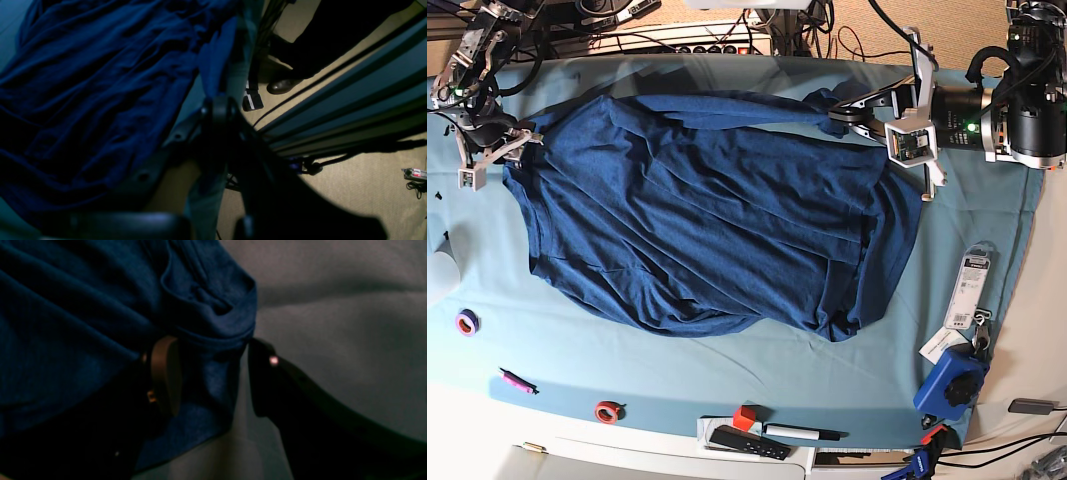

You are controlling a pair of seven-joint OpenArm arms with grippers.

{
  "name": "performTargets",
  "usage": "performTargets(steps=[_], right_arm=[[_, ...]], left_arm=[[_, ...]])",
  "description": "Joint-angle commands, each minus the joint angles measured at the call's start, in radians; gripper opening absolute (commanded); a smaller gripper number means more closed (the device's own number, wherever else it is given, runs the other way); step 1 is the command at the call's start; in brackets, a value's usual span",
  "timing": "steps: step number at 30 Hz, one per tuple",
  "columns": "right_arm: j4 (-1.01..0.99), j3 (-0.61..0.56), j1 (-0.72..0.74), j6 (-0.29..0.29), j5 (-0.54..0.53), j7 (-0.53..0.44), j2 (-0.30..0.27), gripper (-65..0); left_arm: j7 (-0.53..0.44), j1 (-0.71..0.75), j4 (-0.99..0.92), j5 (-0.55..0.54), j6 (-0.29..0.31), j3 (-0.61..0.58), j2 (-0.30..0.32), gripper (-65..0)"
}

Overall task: Layout the t-shirt on the table in an organized manner, then fold the t-shirt properly
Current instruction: 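Hold the shirt edge with the left gripper while the right gripper adjusts its corner, then drag the shirt edge with the left gripper toward the shirt's middle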

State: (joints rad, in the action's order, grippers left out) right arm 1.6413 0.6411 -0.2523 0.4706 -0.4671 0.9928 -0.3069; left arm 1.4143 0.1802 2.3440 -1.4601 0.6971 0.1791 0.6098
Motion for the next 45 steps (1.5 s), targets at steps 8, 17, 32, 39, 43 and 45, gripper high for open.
performTargets(steps=[8, 17, 32, 39, 43, 45], right_arm=[[0.013, 0.007, 0.006, -0.052, 0.043, -0.020, -0.020, -45.3], [0.013, 0.007, 0.007, -0.124, 0.154, -0.101, -0.021, -65.0], [0.013, 0.007, 0.029, -0.266, 0.303, -0.148, -0.023, -65.0], [0.013, 0.007, 0.028, -0.266, 0.303, -0.145, -0.023, -65.0], [0.013, 0.007, 0.028, -0.266, 0.303, -0.137, -0.023, -65.0], [0.013, 0.007, 0.028, -0.266, 0.303, -0.137, -0.023, -65.0]], left_arm=[[-0.018, -0.006, 0.012, -0.023, 0.001, 0.007, 0.011, -65.0], [-0.018, -0.006, 0.012, -0.023, 0.001, 0.008, 0.011, -65.0], [-0.018, -0.006, 0.012, -0.023, 0.001, 0.008, 0.011, -65.0], [-0.018, -0.034, 0.012, -0.023, 0.001, 0.008, 0.010, -65.0], [-0.158, -0.097, 0.012, 0.158, 0.001, 0.007, -0.037, -65.0], [-0.255, -0.133, 0.012, 0.272, 0.001, 0.007, -0.068, -65.0]])
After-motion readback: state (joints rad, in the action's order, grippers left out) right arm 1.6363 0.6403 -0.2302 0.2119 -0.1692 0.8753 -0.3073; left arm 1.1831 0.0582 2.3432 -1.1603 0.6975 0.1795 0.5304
